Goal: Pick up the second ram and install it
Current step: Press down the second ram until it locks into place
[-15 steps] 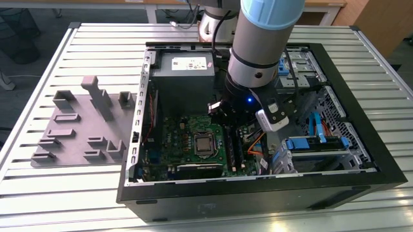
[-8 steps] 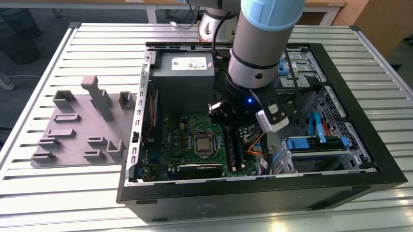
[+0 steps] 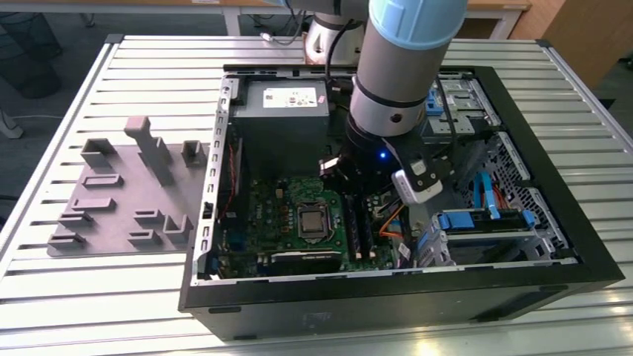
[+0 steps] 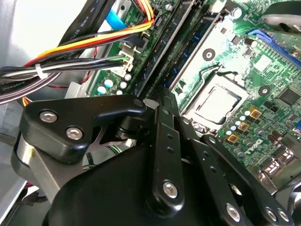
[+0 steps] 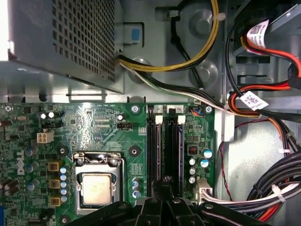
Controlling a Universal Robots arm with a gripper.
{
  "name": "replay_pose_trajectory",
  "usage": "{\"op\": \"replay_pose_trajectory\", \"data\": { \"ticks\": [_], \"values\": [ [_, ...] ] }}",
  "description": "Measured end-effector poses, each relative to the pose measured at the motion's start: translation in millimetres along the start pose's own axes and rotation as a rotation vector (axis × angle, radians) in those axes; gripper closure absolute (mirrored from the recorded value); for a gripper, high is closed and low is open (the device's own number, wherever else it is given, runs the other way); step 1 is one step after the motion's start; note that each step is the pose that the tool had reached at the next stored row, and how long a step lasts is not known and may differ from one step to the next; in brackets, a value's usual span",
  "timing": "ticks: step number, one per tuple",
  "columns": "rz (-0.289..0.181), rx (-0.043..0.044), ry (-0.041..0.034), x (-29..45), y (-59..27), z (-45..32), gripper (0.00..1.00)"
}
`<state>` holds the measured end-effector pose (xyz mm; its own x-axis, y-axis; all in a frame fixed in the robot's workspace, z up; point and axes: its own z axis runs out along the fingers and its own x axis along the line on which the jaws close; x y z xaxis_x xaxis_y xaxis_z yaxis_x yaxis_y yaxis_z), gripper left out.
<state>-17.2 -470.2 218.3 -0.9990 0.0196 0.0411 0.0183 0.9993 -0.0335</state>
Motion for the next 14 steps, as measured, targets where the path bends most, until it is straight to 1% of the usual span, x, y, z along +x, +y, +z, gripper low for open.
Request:
{"op": "replay_pose_trajectory", "data": {
  "ticks": [1, 2, 3, 6, 14],
  "values": [
    [0.0, 0.0, 0.0, 0.1, 0.0, -2.9, 0.89],
    [0.0, 0.0021, 0.0008, 0.4, -0.5, -7.8, 0.89],
    [0.0, 0.0023, 0.0009, 0.6, -0.7, -11.8, 0.89],
    [0.0, 0.002, 0.001, 0.9, -1.0, -19.4, 0.89],
    [0.0, 0.0012, 0.001, 1.0, -1.0, -20.1, 0.89]
  ]
}}
